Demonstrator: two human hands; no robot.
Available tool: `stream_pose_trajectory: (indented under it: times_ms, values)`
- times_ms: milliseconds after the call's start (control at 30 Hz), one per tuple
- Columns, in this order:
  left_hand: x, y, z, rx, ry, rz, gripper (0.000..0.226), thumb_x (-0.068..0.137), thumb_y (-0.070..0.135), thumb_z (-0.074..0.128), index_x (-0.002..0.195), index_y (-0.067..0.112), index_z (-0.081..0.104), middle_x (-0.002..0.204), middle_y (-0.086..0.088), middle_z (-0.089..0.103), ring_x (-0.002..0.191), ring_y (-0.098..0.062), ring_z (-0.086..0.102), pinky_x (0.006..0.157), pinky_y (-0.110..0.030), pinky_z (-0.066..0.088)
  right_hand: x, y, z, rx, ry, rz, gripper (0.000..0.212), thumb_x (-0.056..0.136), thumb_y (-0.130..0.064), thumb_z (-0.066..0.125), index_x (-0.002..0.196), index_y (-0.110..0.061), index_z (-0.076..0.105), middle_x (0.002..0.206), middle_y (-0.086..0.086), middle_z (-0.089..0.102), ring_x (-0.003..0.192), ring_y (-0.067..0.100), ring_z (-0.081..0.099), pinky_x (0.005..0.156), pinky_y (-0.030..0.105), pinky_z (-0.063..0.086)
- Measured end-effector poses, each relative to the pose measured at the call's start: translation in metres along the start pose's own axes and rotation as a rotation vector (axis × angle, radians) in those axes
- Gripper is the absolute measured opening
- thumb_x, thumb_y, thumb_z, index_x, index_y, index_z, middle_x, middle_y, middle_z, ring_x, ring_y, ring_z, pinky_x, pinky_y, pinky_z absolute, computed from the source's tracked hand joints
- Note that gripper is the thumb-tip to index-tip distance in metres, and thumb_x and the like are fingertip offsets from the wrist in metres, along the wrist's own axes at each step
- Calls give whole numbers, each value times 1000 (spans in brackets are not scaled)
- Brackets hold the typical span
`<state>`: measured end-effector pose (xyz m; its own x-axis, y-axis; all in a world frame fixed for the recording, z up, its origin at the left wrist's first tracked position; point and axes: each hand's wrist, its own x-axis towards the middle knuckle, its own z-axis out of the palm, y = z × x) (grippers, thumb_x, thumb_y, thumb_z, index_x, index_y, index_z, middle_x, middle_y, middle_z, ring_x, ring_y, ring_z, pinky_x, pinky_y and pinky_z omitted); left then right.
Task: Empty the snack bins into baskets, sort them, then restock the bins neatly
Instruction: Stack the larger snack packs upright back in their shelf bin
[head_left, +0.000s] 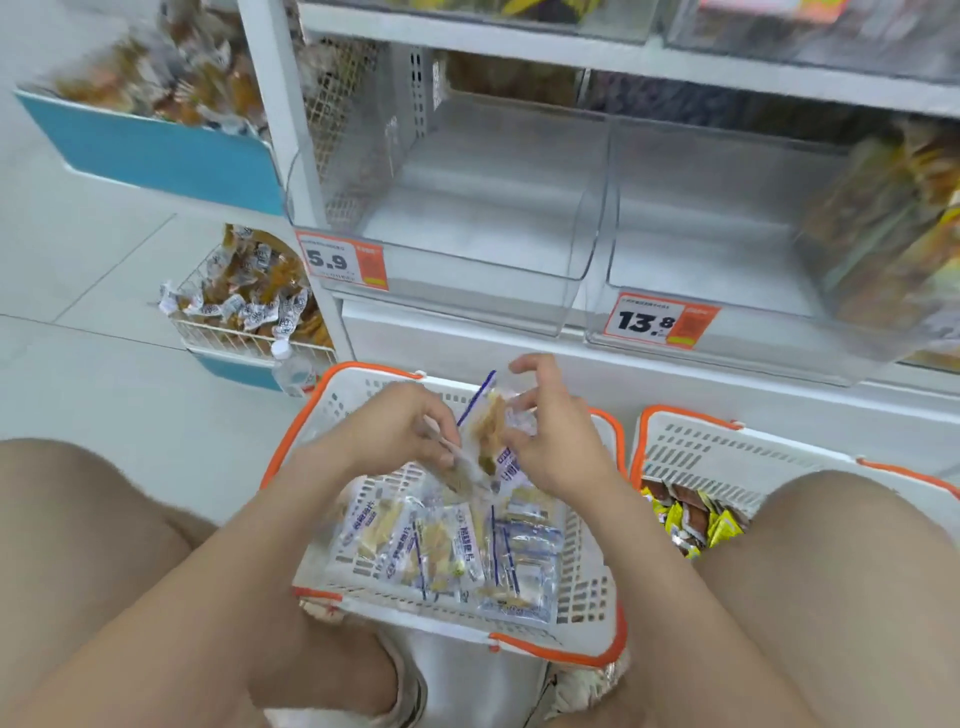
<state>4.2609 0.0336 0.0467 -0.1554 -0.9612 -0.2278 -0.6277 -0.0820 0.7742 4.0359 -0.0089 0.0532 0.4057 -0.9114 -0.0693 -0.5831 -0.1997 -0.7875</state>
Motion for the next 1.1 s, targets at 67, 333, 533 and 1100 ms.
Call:
stream_pose_trajectory:
  times_ms: [67, 333, 533, 1100]
  values:
    - [-4, 17, -21, 122, 2, 109, 18, 71, 20, 96, 81, 27, 82, 93, 9, 72, 92, -2, 66, 89, -30, 53, -4, -16, -13, -49, -61, -31, 42, 92, -28, 75, 121, -38, 46, 105, -7, 65, 82, 19, 65, 73, 36, 54]
    - [-10, 59, -63, 241, 314, 164, 16, 91, 30, 78, 95, 45, 76, 115, 7, 38, 118, -23, 41, 107, -41, 36, 11, -71, -61, -27, 154, -26, 21, 92, -25, 78, 107, -20, 63, 88, -11, 65, 74, 13, 61, 68, 17, 50]
    - [-19, 76, -54, -232, 339, 70, 13, 103, 15, 64, 100, 22, 74, 139, 1, 38, 105, -14, 71, 90, -30, 61, 4, -80, -56, 483, -6, 69, 17, 92, -29, 80, 106, -20, 79, 94, -6, 81, 90, 9, 77, 77, 25, 58]
    - [-22, 100, -45, -717, 178, -7, 45, 94, -5, 69, 133, 15, 62, 113, -11, 77, 102, -32, 72, 93, -43, 56, 15, -69, -49, 545, -14, 267, 97, 73, -52, 91, 153, -41, 37, 134, -13, 57, 117, 11, 60, 89, 30, 47]
